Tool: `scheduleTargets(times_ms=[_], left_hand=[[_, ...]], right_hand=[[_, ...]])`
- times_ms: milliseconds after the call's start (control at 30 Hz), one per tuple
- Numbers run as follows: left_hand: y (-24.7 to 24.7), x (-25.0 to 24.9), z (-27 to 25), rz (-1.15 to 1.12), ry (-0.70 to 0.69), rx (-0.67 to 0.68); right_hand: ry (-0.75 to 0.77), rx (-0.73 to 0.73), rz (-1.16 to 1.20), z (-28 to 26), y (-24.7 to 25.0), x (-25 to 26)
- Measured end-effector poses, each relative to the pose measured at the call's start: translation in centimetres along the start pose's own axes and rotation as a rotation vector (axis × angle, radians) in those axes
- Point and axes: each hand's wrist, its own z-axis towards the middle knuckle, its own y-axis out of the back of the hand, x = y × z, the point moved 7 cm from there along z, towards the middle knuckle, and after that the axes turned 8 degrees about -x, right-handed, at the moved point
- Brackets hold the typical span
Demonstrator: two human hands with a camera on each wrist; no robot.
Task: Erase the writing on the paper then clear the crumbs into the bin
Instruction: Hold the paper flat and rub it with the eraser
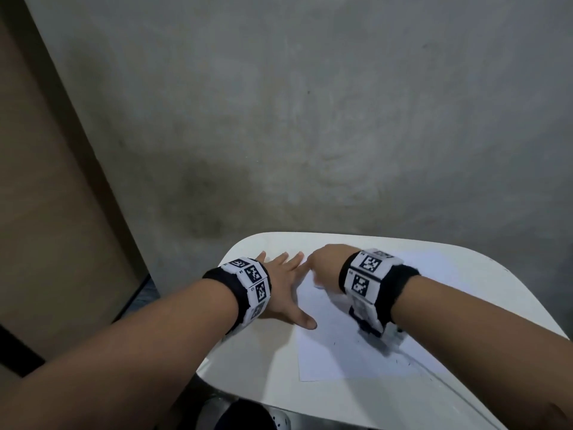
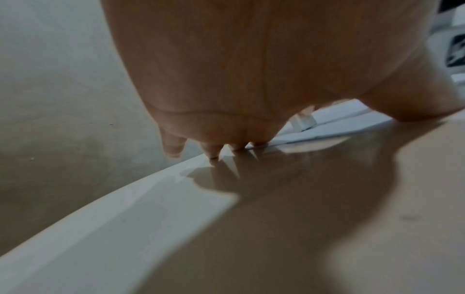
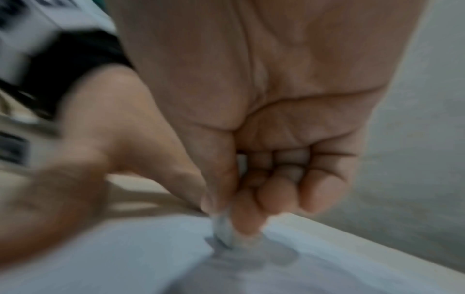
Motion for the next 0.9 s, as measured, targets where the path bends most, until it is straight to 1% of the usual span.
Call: scheduleTargets(times_ms=[67,100,167,233,267,333,367,433,500,533,600,633,667,733,833,900], left_hand=[[0.0,0.2,0.0,-0.031,0.016,-0.003],[0.0,0.1,-0.1,-0.03,0.014,-0.003],[0.0,0.0,-0.1,0.007,-0.001,0.003],[0.0,-0.1,-0.1,0.028,0.0,0.009],[0.0,-0.1,-0.1,0.022,0.003,0.006],[0.1,-0.1,-0.1,0.008,0.008,0.001],[0.3,-0.2,-0.2,0.013,0.006,-0.003],[0.3,-0.3,-0.2,0.045,0.005,0.005],[0.3,-0.3,-0.1,0.049,0.013,0.015],[0.3,-0.3,-0.1,0.036,0.017,0.014],[0.3,-0.2,-0.2,0.029,0.019,0.01],[0.4,-0.3,-0.3,0.039,0.017,0.009],[0.3,-0.2,-0.3,0.054,0.016,0.009],[0.3,-0.3,-0.2,0.059,0.018,0.009],[0.4,-0.3,-0.2,0.04,0.014,0.002],[0.3,-0.3,-0.3,0.06,0.008,0.002]], right_hand=[[0.075,-0.001,0.044,-0.5,-0.2,1.7],[0.094,0.011,0.062,-0.6,-0.4,1.8],[0.037,0.021,0.038,-0.1,-0.4,-0.1],[-0.021,-0.015,0.004,0.1,-0.3,-1.4],[-0.001,-0.014,-0.013,-0.1,-0.4,-0.8],[0.072,-0.001,0.038,-0.3,-0.9,0.8],[0.085,0.005,0.047,-0.2,-1.1,0.9],[0.036,-0.001,-0.013,0.3,-0.8,-0.2],[0.004,-0.056,-0.043,0.3,-0.3,-0.6],[0.025,-0.059,-0.007,0.1,-0.4,0.0],[0.084,-0.02,0.067,0.0,-1.1,0.9],[0.085,0.002,0.052,0.0,-1.2,0.6],[0.055,-0.006,0.02,0.2,-1.0,-0.1],[-0.007,-0.074,-0.027,0.8,-0.6,-1.3],[0.062,-0.017,0.023,0.2,-1.1,0.1],[0.054,-0.02,0.025,0.3,-1.3,-1.1]])
